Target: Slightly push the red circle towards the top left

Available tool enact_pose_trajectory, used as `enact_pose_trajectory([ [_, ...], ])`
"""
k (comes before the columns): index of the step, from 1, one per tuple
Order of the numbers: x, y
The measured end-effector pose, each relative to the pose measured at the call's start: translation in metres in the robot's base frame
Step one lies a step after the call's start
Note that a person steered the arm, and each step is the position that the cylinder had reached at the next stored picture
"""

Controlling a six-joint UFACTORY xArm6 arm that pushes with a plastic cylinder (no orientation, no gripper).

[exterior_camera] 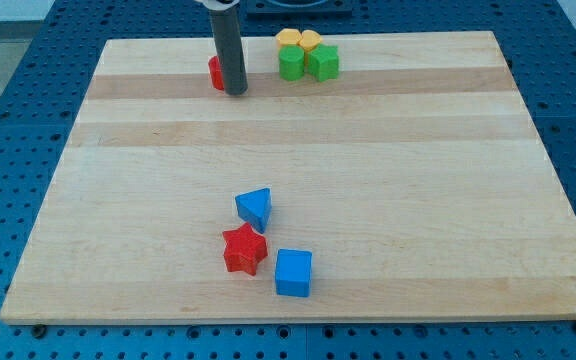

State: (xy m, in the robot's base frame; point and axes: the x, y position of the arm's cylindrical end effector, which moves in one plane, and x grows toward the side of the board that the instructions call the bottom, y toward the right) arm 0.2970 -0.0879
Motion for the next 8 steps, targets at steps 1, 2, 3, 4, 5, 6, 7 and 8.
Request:
enact_pose_trajectory([
  [1, -0.015, 0.014],
  [2, -0.033, 0.016],
  [3, -0.031, 0.008],
  [4, -0.019, 0.008],
  [5, -0.009, 0.002],
  [6, -0.013, -0.005],
  [7, -0.024, -0.016],
  [8, -0.027, -0.041],
])
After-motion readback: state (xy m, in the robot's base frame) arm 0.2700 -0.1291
